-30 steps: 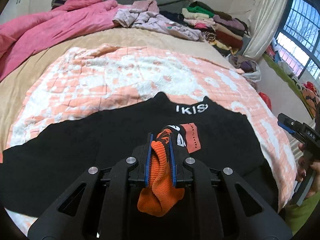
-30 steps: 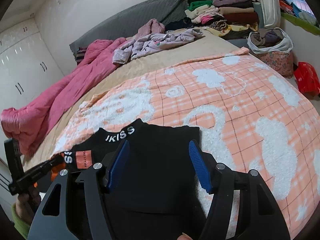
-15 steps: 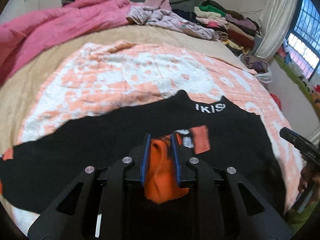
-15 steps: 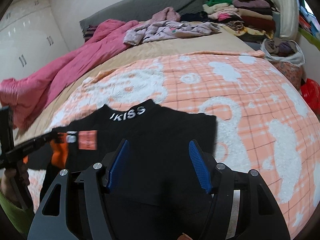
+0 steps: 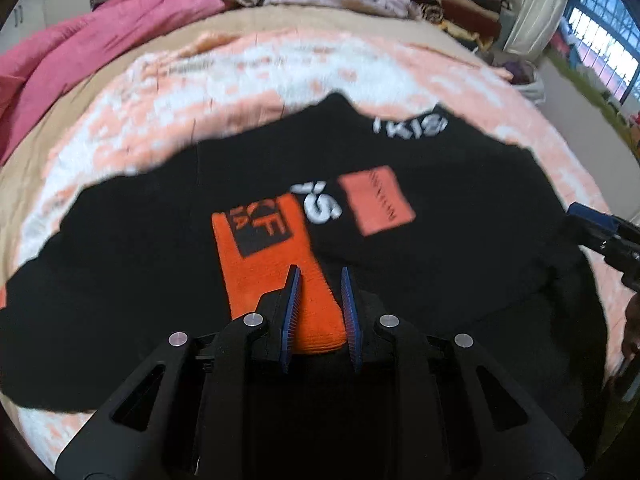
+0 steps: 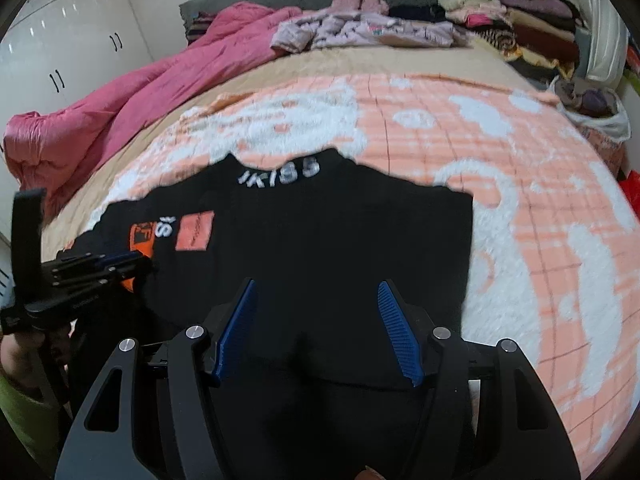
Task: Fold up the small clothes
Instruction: 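Lay the cuff flat on the chest with the left tool and open it, then move the left tool to the other sleeve's orange cuff and grasp it, then lift the cuff with the left tool and carry it across the chest toward the right tool, then grasp the orange cuff with the right tool while the left tool releases it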
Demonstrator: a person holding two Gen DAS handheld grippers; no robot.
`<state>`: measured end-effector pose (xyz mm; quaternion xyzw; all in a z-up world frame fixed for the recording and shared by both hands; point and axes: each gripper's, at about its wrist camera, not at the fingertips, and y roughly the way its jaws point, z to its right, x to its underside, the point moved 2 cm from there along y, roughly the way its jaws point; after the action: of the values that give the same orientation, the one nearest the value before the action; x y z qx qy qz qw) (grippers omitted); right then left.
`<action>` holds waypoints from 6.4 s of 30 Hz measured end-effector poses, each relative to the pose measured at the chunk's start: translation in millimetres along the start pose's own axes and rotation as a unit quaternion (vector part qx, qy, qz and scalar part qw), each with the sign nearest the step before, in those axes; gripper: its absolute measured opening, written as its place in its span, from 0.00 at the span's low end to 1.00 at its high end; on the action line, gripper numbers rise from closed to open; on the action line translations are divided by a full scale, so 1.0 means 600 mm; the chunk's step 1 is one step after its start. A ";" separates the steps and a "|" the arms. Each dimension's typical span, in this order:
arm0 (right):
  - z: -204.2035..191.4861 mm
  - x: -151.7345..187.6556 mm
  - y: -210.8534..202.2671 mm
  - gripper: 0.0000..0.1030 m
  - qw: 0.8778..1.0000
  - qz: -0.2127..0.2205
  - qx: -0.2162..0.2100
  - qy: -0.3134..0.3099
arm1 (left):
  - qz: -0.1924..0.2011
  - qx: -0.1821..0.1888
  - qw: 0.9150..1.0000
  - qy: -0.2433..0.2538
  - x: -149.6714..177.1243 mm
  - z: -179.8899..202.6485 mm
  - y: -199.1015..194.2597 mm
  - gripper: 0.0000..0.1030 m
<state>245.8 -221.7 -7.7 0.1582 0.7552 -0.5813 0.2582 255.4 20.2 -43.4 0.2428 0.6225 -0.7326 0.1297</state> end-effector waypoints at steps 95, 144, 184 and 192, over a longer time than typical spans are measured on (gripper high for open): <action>-0.422 -0.006 -0.008 0.96 0.977 0.079 -0.082 -0.183 | 0.130 -0.216 0.903 -0.347 0.154 -0.405 -0.240 0.91; -0.266 0.020 -0.051 0.96 0.994 0.080 -0.025 -0.076 | 0.274 -0.033 0.941 -0.195 0.093 -0.259 -0.282 0.11; -0.171 0.028 -0.044 0.96 0.997 0.044 -0.062 0.008 | 0.198 0.039 0.978 -0.051 0.085 -0.097 -0.187 0.53; -0.223 0.067 0.039 0.96 0.989 -0.032 -0.141 0.017 | 0.178 -0.024 0.979 -0.097 0.082 -0.149 -0.175 0.71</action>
<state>197.9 -89.4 -24.0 0.1061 0.8384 -0.4745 0.2461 179.3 132.8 11.0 0.2748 0.5708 -0.7028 0.3237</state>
